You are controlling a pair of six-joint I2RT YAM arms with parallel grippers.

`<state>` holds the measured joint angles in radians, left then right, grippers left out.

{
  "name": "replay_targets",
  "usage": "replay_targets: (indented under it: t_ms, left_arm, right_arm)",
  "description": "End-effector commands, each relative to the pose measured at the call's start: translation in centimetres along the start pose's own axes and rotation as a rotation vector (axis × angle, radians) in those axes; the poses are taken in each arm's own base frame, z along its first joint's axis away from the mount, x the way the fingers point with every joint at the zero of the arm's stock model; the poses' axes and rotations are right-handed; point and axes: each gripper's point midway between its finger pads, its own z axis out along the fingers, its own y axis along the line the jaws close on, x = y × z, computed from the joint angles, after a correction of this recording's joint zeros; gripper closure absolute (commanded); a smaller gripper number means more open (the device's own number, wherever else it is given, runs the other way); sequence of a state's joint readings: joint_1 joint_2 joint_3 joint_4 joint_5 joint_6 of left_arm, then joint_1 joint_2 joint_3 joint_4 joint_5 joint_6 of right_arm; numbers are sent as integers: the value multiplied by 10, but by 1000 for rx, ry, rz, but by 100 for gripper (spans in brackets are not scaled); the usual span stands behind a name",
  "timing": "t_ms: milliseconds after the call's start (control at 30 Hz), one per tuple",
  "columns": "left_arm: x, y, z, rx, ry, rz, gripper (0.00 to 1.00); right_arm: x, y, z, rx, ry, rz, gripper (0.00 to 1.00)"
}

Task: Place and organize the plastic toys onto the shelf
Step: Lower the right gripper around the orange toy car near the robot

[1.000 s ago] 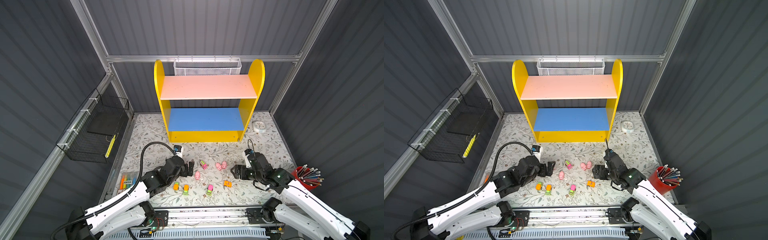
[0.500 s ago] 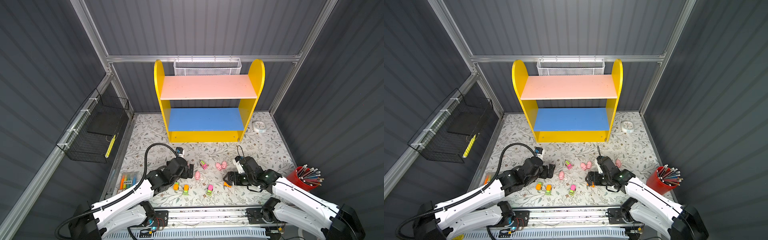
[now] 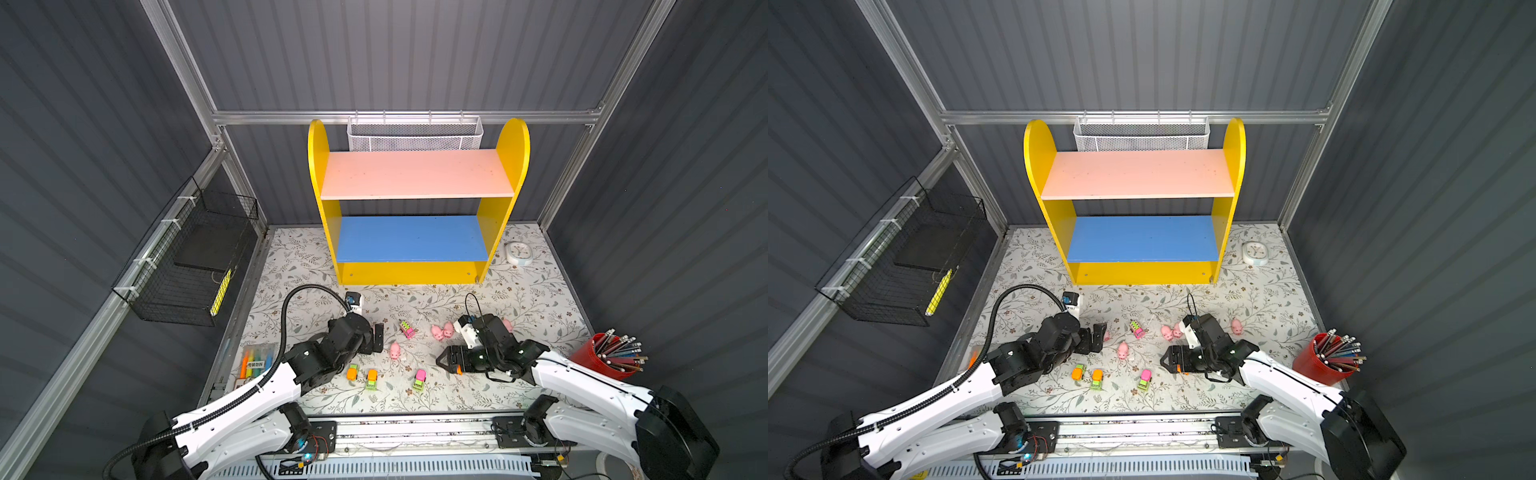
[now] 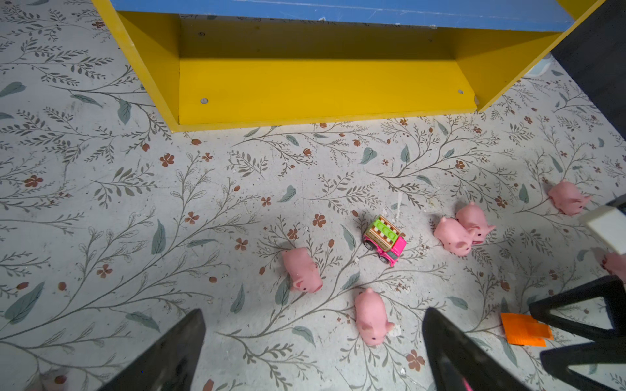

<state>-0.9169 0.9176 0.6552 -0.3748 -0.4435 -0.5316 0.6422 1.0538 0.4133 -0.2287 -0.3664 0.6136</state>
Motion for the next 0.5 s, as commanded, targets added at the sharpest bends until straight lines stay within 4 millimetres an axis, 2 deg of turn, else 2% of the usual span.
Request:
replay_targets:
  t_ms: [0, 467]
  left_arm:
    - [7, 8, -3, -30, 13, 24, 0]
    - [11, 19, -11, -49, -2, 16, 0]
  right_arm:
    - [4, 2, 4, -35, 3, 19, 7]
    - [26, 7, 1, -78, 5, 83, 7]
